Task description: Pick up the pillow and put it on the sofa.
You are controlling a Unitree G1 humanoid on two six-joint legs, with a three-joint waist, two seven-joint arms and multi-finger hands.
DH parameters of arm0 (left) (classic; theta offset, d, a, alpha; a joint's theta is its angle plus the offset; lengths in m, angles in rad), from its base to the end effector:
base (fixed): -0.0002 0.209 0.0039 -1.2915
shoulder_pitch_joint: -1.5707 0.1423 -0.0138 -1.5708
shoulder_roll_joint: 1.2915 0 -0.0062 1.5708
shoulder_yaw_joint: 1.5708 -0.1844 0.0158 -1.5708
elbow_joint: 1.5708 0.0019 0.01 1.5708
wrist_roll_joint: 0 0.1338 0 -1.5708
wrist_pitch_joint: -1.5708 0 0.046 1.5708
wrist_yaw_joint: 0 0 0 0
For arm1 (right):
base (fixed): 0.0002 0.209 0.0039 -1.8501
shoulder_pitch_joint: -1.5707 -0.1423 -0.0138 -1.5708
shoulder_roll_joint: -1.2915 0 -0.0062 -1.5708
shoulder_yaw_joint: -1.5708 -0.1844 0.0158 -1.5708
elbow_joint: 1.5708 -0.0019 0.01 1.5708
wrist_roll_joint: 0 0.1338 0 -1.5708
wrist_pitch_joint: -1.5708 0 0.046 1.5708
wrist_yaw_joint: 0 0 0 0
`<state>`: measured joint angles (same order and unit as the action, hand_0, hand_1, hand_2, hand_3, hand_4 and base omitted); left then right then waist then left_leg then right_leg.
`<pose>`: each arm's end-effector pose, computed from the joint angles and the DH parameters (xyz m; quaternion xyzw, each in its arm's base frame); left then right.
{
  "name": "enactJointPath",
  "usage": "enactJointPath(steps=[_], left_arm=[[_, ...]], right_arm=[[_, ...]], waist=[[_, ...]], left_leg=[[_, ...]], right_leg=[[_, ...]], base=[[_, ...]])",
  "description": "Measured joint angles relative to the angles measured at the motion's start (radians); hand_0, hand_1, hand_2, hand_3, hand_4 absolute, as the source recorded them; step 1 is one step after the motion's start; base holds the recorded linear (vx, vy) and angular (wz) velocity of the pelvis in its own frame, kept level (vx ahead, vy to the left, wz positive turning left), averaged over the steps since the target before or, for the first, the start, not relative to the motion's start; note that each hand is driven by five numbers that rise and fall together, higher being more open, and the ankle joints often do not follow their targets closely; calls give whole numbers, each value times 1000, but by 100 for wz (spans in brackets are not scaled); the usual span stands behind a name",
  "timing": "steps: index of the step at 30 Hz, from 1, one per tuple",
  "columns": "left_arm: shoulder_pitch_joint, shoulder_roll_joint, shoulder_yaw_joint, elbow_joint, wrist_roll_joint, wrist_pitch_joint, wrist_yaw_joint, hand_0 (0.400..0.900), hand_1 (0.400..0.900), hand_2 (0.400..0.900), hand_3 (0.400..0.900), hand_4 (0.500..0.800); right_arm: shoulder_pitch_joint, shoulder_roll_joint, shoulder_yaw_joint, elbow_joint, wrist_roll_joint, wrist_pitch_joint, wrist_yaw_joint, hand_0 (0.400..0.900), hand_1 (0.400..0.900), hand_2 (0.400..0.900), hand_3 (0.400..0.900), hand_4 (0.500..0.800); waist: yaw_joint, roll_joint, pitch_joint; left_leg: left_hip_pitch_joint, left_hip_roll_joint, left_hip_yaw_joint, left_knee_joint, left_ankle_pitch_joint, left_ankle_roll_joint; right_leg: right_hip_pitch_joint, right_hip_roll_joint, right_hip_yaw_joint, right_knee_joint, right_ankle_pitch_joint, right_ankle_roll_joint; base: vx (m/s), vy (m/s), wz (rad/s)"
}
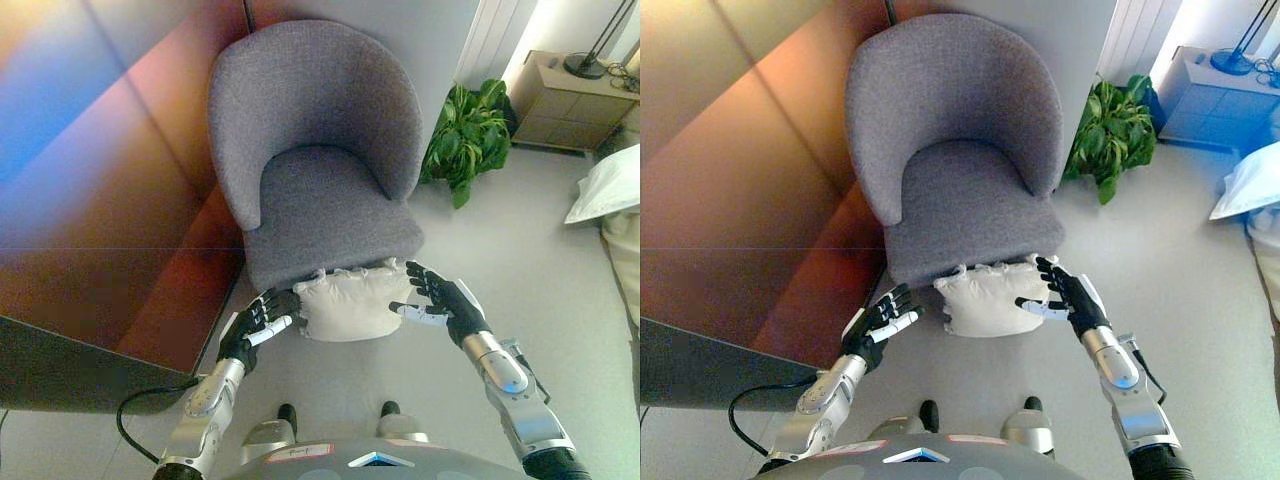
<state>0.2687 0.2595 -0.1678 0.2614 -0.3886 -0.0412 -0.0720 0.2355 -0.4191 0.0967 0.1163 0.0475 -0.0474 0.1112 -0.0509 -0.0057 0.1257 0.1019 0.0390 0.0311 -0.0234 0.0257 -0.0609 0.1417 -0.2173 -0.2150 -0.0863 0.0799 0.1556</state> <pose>0.1155 0.1912 -0.0402 -0.0716 0.2511 -0.0274 0.9649 0.1385 -0.2284 -0.0011 -0.1699 0.1706 0.0809 0.9672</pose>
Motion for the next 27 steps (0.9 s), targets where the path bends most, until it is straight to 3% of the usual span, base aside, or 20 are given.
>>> enactJointPath(steps=[9, 27], left_arm=[[26, 1, 2, 0, 4, 0, 20, 900, 900, 900, 900, 800], [48, 2, 2, 0, 34, 0, 24, 900, 900, 900, 900, 800]], right_arm=[[14, 0, 0, 2, 0, 0, 4, 900, 900, 900, 900, 800], [26, -1, 9, 2, 2, 0, 5, 900, 900, 900, 900, 800]], waist=[[0, -4, -46], [-2, 5, -54]], left_leg=[[21, 1, 14, -27, 1, 6], [10, 23, 15, -28, 2, 4]], right_leg=[[-5, 1, 14, -3, -4, 5], [-20, 17, 15, -4, -10, -2]], base=[[3, 1, -3], [-2, -59, 1]])
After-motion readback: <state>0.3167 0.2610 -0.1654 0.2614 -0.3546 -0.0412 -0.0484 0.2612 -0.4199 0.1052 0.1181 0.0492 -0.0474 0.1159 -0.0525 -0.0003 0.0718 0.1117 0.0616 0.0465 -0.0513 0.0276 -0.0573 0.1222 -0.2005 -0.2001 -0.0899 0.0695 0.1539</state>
